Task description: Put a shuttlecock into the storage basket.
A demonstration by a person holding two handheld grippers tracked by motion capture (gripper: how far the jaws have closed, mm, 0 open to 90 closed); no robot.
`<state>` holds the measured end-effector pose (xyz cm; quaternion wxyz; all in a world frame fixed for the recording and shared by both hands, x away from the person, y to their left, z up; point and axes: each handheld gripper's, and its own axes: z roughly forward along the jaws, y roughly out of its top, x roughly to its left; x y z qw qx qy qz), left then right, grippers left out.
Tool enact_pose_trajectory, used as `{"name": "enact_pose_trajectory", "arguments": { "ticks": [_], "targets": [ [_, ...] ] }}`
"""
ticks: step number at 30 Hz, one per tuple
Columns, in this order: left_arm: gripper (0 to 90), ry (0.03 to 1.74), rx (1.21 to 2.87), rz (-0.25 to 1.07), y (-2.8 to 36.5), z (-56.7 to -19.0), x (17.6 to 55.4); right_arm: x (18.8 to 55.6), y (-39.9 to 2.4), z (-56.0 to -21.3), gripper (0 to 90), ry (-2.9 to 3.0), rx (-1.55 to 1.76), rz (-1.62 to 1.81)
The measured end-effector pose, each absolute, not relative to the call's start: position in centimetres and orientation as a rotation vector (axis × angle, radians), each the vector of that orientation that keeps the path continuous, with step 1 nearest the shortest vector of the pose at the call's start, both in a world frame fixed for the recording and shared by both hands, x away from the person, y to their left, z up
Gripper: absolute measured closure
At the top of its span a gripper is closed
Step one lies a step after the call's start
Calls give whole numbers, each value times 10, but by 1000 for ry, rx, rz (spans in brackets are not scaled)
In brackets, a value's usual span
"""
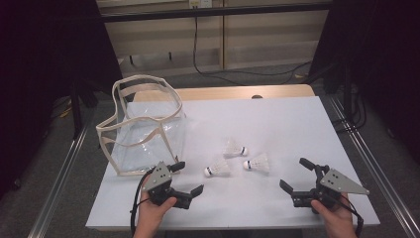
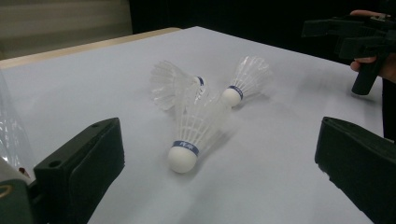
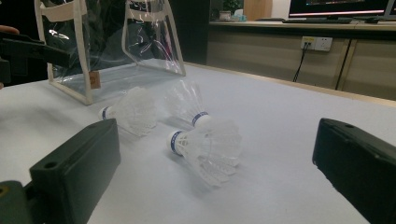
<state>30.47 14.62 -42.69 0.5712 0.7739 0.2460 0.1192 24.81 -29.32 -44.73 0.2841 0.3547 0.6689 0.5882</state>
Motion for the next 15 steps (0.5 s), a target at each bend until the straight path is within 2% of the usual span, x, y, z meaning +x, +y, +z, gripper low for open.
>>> {"name": "enact_pose_trajectory", "arguments": {
  "ticks": [15],
  "targets": [
    [16, 575, 1857, 272, 133, -429, 306, 248, -293, -447, 4, 1793, 947, 1575]
  ]
}}
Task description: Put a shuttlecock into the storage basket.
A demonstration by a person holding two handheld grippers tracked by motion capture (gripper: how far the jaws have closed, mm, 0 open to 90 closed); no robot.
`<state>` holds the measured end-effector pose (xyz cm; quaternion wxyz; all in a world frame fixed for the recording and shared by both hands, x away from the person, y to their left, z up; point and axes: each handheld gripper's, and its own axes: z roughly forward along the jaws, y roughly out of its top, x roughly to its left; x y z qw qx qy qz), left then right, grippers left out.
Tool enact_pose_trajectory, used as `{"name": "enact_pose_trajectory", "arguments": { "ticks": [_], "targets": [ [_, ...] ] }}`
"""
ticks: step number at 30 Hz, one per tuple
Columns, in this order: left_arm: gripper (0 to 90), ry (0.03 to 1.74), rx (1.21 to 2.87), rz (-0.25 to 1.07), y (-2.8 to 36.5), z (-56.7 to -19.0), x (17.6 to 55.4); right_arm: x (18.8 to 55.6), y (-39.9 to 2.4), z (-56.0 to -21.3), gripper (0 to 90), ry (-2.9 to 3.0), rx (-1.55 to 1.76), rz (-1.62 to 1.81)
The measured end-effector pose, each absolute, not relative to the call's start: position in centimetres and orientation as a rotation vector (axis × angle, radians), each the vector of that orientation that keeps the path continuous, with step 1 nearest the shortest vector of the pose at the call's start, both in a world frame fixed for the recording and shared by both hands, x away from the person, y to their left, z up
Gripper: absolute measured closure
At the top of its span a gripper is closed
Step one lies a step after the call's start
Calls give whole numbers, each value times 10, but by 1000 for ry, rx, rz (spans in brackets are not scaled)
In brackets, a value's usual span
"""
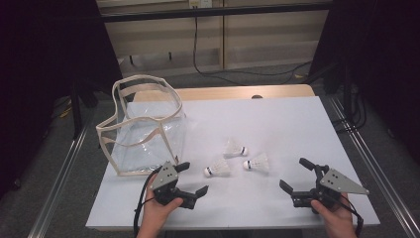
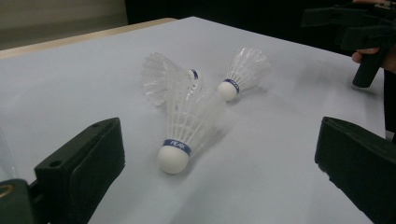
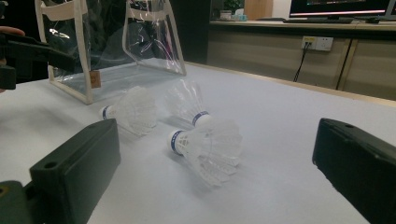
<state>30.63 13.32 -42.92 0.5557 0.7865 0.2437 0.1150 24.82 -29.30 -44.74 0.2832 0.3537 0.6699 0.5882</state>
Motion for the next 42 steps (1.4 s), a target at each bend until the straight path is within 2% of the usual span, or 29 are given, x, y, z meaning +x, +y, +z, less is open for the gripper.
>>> {"name": "enact_pose_trajectory", "arguments": {
  "ticks": [42],
  "targets": [
    [22, 699, 1984, 220, 105, -433, 323, 248, -293, -447, 5, 1795, 944, 1579]
  ]
}}
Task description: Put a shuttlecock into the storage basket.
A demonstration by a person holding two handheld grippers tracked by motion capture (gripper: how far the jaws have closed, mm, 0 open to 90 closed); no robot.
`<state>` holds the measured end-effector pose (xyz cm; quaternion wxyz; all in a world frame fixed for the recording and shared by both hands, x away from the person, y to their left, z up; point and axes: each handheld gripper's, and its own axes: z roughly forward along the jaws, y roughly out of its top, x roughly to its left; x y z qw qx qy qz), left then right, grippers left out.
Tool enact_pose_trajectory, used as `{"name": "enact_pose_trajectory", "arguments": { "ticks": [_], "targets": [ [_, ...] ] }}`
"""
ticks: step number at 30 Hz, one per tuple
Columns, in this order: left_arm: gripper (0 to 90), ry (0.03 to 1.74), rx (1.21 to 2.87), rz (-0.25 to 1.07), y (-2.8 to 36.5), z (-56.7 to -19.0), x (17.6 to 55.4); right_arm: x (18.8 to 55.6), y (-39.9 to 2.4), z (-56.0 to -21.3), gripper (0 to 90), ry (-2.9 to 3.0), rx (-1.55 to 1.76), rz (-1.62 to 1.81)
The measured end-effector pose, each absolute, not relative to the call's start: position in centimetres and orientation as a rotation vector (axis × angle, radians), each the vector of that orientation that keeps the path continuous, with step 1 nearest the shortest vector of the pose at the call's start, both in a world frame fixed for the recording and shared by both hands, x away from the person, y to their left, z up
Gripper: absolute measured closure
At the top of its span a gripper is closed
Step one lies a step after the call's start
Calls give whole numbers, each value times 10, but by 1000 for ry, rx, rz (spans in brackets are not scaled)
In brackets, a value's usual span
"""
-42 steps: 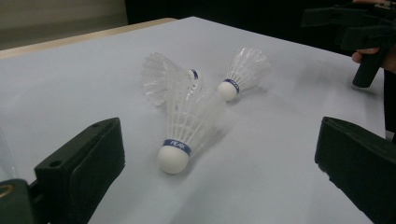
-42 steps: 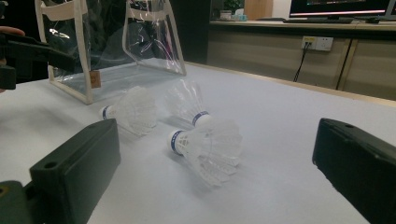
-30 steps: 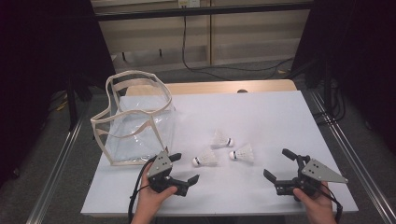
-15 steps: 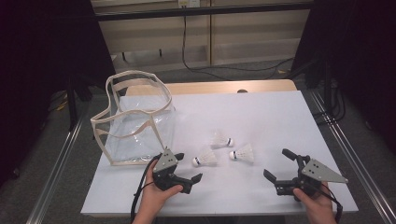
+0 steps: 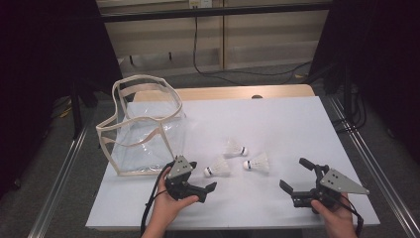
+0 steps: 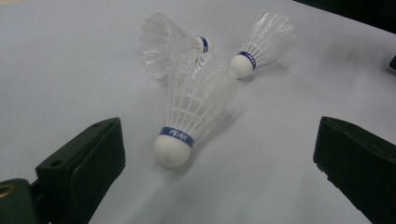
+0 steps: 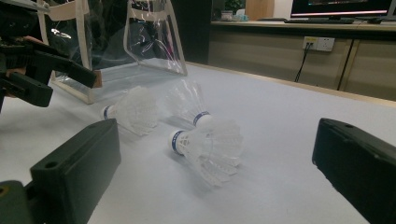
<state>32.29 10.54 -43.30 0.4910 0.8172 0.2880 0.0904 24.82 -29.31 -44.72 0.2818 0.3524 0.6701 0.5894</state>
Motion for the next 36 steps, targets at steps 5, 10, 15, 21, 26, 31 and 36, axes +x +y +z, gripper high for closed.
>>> {"name": "enact_pose_trajectory", "arguments": {
  "ticks": [5, 10, 15, 21, 26, 31, 36],
  "targets": [
    [44, 699, 2003, 218, 102, -433, 325, 248, -293, -447, 5, 1796, 944, 1579],
    [66, 700, 2015, 202, 99, -434, 327, 248, -293, -447, 5, 1797, 946, 1578],
    [73, 712, 2031, 200, 95, -435, 330, 248, -293, -447, 5, 1797, 942, 1579],
    [89, 710, 2053, 191, 92, -436, 334, 249, -293, -447, 5, 1796, 944, 1579],
    [103, 723, 2069, 172, 90, -436, 337, 249, -294, -447, 5, 1798, 942, 1578],
    [117, 727, 2085, 159, 89, -436, 340, 249, -294, -447, 5, 1798, 942, 1578],
    [135, 736, 2098, 145, 87, -437, 342, 249, -294, -448, 5, 1798, 944, 1575]
  ]
}}
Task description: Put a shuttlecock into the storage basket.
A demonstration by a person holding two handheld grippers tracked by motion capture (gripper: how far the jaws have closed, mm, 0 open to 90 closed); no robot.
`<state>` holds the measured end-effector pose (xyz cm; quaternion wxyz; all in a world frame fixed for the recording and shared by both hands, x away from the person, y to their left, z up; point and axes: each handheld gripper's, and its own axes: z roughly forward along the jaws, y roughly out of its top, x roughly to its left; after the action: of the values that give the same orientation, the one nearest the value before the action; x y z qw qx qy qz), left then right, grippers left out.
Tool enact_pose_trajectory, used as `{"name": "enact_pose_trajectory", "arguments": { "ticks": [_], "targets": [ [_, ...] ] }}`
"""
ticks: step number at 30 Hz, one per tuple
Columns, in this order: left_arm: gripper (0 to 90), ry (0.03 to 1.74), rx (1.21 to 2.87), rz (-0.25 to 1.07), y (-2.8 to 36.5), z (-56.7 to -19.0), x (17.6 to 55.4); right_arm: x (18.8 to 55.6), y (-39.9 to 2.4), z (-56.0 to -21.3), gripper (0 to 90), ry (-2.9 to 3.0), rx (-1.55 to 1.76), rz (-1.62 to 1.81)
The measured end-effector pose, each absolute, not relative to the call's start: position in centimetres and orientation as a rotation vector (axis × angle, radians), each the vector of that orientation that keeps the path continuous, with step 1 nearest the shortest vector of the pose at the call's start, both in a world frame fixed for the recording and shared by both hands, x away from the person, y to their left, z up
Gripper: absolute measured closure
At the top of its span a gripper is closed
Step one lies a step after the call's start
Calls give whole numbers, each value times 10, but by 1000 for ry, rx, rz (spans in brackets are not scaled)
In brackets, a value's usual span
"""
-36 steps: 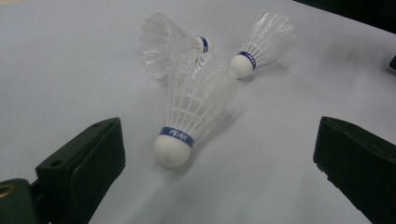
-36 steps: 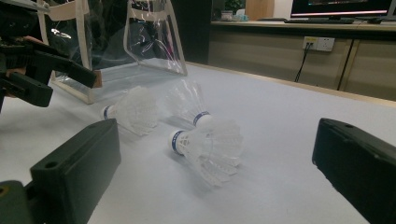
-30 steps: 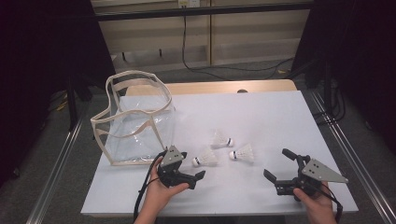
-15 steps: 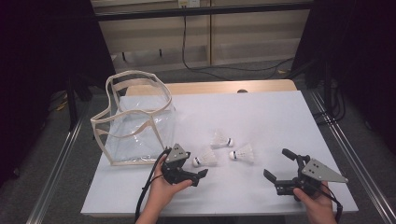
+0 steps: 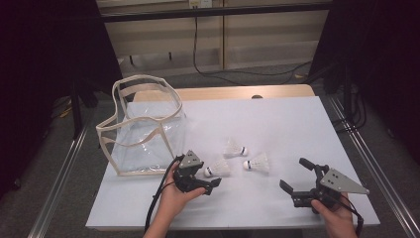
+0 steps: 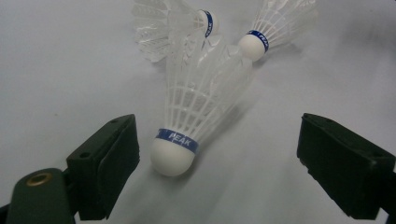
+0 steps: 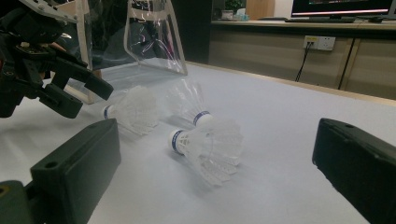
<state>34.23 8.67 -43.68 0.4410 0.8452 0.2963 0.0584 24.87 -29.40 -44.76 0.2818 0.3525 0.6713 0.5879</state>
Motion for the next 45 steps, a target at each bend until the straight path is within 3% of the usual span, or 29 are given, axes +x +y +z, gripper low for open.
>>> {"name": "enact_pose_trajectory", "arguments": {
  "ticks": [32, 45],
  "targets": [
    [245, 756, 2215, 143, 79, -443, 356, 248, -294, -447, 5, 1798, 943, 1581],
    [331, 782, 2229, 136, 79, -442, 365, 248, -296, -447, 5, 1795, 945, 1581]
  ]
}}
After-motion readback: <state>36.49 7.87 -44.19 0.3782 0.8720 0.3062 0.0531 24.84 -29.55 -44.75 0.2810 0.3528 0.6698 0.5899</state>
